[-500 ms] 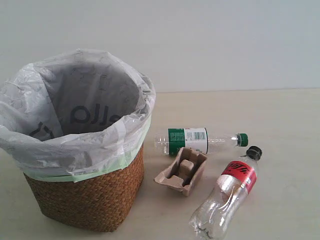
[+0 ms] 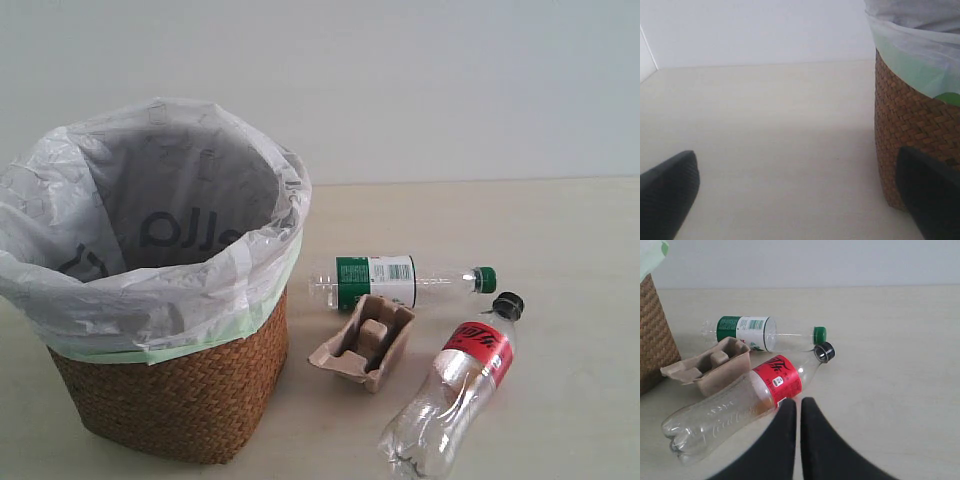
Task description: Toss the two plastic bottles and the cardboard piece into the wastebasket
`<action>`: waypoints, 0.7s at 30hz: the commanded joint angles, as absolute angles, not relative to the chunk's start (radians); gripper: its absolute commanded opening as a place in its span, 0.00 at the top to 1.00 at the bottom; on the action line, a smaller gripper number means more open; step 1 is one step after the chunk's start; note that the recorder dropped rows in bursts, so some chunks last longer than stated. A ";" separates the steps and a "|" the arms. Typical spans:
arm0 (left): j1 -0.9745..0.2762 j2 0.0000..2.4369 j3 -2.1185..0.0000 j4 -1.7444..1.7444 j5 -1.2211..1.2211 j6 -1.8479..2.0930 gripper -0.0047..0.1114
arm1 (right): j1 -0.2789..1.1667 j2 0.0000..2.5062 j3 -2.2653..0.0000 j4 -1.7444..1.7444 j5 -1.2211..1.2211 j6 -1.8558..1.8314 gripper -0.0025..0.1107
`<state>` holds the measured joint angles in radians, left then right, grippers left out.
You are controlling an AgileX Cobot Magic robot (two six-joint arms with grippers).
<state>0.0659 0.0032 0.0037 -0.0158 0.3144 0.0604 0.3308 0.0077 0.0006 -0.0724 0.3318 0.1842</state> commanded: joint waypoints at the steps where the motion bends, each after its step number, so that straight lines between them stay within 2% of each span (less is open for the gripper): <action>1: 0.059 0.000 0.000 -0.018 0.307 0.052 0.03 | 0.328 0.000 0.000 -0.050 0.329 0.200 0.98; 11: 0.059 0.000 0.000 -0.018 0.307 0.052 0.03 | 0.328 0.000 0.000 0.466 0.332 0.536 0.98; 21: 0.059 0.000 0.000 -0.018 0.307 0.052 0.03 | 0.328 0.000 0.000 0.465 0.272 0.536 0.98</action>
